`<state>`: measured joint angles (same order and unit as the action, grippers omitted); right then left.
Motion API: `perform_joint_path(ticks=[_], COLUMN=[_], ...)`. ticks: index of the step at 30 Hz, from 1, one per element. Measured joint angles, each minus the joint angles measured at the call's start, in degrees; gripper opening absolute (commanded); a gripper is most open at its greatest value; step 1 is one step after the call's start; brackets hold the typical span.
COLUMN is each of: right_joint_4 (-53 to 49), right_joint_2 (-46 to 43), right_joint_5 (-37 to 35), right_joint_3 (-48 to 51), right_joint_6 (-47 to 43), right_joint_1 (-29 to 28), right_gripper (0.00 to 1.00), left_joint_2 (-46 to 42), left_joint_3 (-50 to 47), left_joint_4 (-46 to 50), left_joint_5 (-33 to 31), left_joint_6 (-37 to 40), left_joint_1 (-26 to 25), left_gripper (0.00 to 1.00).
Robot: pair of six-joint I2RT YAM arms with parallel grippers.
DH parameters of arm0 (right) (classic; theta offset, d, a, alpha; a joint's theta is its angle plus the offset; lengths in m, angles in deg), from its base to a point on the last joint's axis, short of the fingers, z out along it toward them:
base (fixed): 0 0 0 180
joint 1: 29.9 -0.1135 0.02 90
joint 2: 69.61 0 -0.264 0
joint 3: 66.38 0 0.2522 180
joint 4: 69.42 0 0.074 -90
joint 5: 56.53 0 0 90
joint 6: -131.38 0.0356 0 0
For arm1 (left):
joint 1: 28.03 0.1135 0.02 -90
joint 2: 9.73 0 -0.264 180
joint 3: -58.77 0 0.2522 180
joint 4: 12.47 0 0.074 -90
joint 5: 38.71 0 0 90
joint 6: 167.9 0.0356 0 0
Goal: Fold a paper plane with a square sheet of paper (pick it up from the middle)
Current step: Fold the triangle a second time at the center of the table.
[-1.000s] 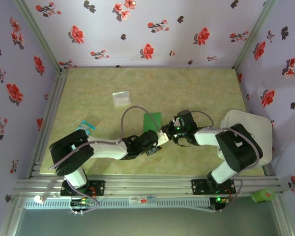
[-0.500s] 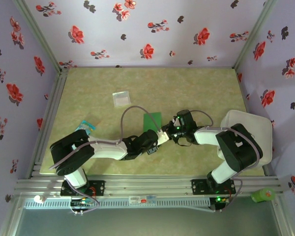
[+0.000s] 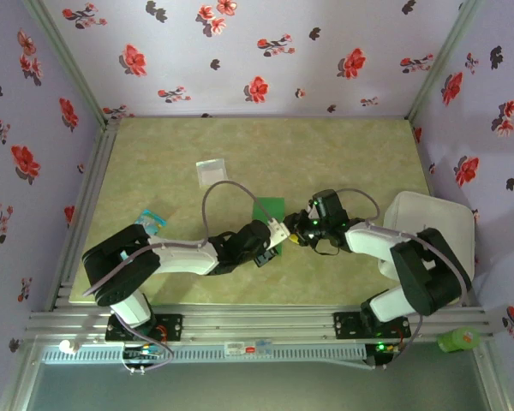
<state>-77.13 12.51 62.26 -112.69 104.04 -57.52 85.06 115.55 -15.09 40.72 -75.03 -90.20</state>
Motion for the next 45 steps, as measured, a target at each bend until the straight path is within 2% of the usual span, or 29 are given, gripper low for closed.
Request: perform_joint_path(ticks=[4,7,14,19,27,34,45], right_joint_4=[-7.13,-9.6,-6.99,-5.66,-1.14,2.75,-9.4], right_joint_2=[-4.92,-6.71,-5.18,-2.86,1.31,5.16,6.38], right_joint_5=[-4.85,-6.54,-4.55,-4.7,-4.92,-4.92,-8.68], right_joint_3=[-0.44,-0.42,0.66,0.68,0.68,0.66,-3.65], right_joint_6=[-3.1,-4.24,-4.81,-4.7,-3.54,-2.25,-10.91], right_joint_1=[0.59,0.74,-0.22,-4.42,-9.92,-11.72,-11.19], right_gripper=[0.41,0.37,0.09,0.01,0.0,0.0,0.0], left_joint_2=[-0.79,-0.81,-0.81,-0.81,-0.81,-0.79,-0.44], left_joint_3=[0.11,0.22,0.59,0.59,0.59,0.59,0.57], left_joint_4=[1.22,1.9,2.16,2.16,2.16,2.16,0.13], left_joint_5=[6.91,12.11,19.67,21.4,21.81,21.79,21.84], left_joint_6=[-6.51,-11.41,-19.1,-21.97,-23.96,-24.46,-26.82], left_joint_1=[4.22,6.93,9.99,10.34,10.49,10.49,11.21], left_gripper=[0.0,0.0,0.0,0.0,0.0,0.0,0.0])
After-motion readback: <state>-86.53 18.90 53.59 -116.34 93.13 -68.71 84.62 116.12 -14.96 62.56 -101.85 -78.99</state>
